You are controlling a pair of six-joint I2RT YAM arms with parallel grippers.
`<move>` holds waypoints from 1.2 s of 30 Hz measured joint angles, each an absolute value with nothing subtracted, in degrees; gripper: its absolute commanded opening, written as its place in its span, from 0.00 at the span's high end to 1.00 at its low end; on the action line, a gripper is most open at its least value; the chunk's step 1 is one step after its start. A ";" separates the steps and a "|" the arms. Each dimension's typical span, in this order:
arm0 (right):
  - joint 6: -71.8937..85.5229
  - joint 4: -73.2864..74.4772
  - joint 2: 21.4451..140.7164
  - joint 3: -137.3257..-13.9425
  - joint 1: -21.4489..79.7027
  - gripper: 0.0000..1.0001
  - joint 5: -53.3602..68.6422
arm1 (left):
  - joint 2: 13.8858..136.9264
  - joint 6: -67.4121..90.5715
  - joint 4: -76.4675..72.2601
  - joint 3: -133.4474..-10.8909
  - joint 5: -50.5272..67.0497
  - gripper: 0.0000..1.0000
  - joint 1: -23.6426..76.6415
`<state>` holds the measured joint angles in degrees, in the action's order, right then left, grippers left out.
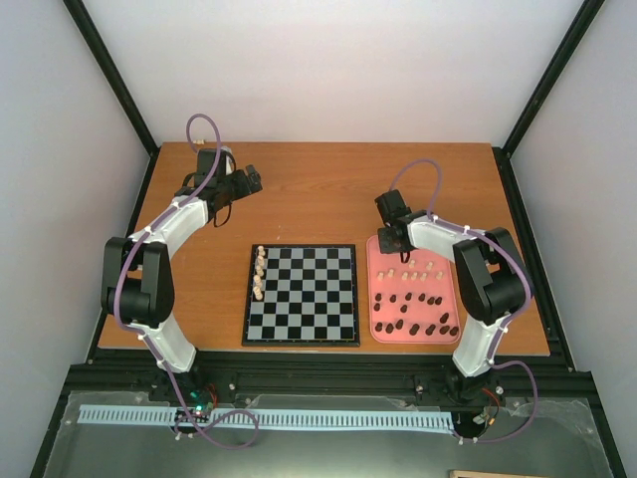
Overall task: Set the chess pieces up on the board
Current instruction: Pick up the chess piece from the storage box, then place the chess piece on the chessboard.
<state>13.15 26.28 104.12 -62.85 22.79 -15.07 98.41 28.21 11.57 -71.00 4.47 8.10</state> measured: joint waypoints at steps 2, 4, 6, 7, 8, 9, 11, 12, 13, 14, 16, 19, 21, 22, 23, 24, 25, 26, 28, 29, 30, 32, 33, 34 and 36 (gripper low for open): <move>13.10 26.28 104.12 -62.87 22.76 0.83 -14.87 | 98.41 28.21 11.57 -71.00 4.47 0.00 8.10; 13.13 26.30 104.12 -62.87 22.74 0.85 -14.59 | 98.43 28.21 11.57 -71.00 4.49 0.00 8.10; 13.23 26.28 104.12 -62.89 22.74 0.86 -14.44 | 98.43 28.21 11.57 -71.00 4.49 0.00 8.10; 13.26 26.28 104.12 -62.89 22.74 0.87 -14.37 | 98.41 28.18 11.57 -71.00 4.47 0.00 8.10; 13.32 26.30 104.09 -62.92 22.74 0.87 -14.33 | 98.43 28.21 11.57 -71.00 4.47 0.00 8.10; 13.37 26.33 104.05 -62.94 22.74 0.87 -14.31 | 98.43 28.21 11.57 -71.00 4.49 0.00 8.10; 13.37 26.65 103.63 -62.94 22.74 0.87 -14.22 | 98.43 28.21 11.57 -71.00 4.49 0.00 8.10; 13.37 26.96 103.18 -62.94 22.79 0.87 -14.15 | 98.41 28.21 11.57 -71.00 4.49 0.00 8.10; 13.37 27.38 102.52 -62.96 23.03 0.87 -14.15 | 98.41 28.21 11.57 -71.00 4.47 0.00 8.10; 13.37 27.75 101.75 -63.00 23.27 0.87 -14.22 | 98.43 28.21 11.57 -71.00 4.47 0.00 8.10; 13.34 29.08 99.68 -63.66 24.34 0.87 -14.41 | 98.41 28.21 11.57 -71.00 4.47 0.00 8.10; 13.13 30.70 95.59 -65.78 28.99 0.87 -13.69 | 98.43 28.18 11.57 -71.00 4.49 0.00 8.10; 12.93 31.42 93.58 -67.88 33.36 0.87 -13.02 | 98.43 28.21 11.57 -71.00 4.49 0.00 8.10; 12.88 31.68 92.97 -69.04 35.66 0.87 -12.67 | 98.43 28.21 11.57 -71.00 4.49 0.00 8.10; 12.71 32.05 92.68 -70.57 38.24 0.87 -12.51 | 98.43 28.21 11.57 -71.00 4.49 0.00 8.10; 12.49 32.38 92.71 -72.47 41.34 0.87 -12.45 | 98.41 28.21 11.57 -71.00 4.49 0.00 8.10; 12.25 32.60 93.01 -74.24 44.40 0.87 -12.01 | 98.43 28.18 11.57 -71.00 4.49 0.00 8.10; 11.88 32.86 93.54 -75.66 46.89 0.87 -11.51 | 98.41 28.18 11.60 -71.00 4.49 0.00 8.10; 11.31 33.69 95.50 -78.67 51.37 0.87 -10.68 | 98.41 28.18 11.60 -71.00 4.47 0.00 8.10; 10.90 33.95 97.08 -80.20 53.60 0.87 -10.20 | 98.41 28.18 11.60 -71.00 4.49 0.00 8.10; 10.66 34.28 98.56 -81.36 55.11 0.87 -9.85 | 98.41 28.21 11.60 -71.00 4.47 0.00 8.10; 10.02 35.24 101.89 -83.68 58.13 0.87 -9.19 | 98.30 28.18 11.62 -71.00 4.40 0.00 8.10; 9.52 36.03 103.96 -85.06 59.83 0.87 -8.95 | 98.19 28.18 11.62 -71.00 4.36 0.00 8.10; 9.10 36.56 105.23 -85.91 60.93 0.87 -8.56 | 98.06 28.18 11.62 -71.00 4.29 0.00 8.10; 8.12 37.89 107.63 -87.96 63.13 0.87 -7.88 | 97.60 28.18 11.64 -71.00 4.25 0.00 8.10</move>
